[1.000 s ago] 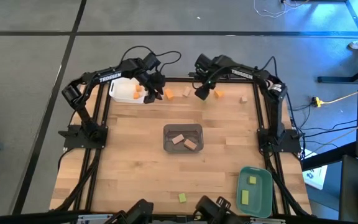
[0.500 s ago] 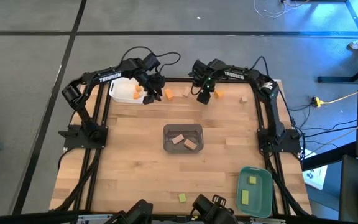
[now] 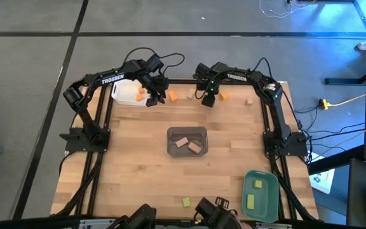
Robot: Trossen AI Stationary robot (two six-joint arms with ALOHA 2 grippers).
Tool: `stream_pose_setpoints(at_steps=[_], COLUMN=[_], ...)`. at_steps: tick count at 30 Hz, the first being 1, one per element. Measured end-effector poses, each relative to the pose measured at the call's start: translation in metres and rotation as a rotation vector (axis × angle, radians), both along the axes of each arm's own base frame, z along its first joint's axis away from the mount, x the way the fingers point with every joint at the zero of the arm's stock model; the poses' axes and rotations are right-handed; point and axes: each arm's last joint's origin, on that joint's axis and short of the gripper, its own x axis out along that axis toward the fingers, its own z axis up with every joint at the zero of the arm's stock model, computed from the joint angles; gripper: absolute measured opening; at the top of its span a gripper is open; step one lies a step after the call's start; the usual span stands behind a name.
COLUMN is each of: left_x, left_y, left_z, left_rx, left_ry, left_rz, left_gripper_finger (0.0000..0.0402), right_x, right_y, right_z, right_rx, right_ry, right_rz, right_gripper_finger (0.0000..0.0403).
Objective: Sort & place blocks by color
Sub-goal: Put the light green block into the green bin
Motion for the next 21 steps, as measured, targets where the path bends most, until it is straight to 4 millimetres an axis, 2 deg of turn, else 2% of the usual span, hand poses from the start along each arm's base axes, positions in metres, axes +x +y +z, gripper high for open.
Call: stream_pose_setpoints(at_steps=[17,21], left_x=[0.0000,0.0000], left_y=[0.0000,-0.0003], left_z=[0.0000,-0.0001], left_rx=[-0.014,-0.017], left_ry=[0.003,0.004], left_rz=[0.020,0.021], left_gripper_finger=[0.0151,0.0151], right_x=[0.0003,-0.0030], right_y=[-0.0012,0.0014], right_z=[-0.0001,-0.0081], right_rx=[-0.004,0.008], right_ry=[-0.009,0.005], right_rz=[-0.019,-0.035], right_gripper_finger=[0.0200,0.0200])
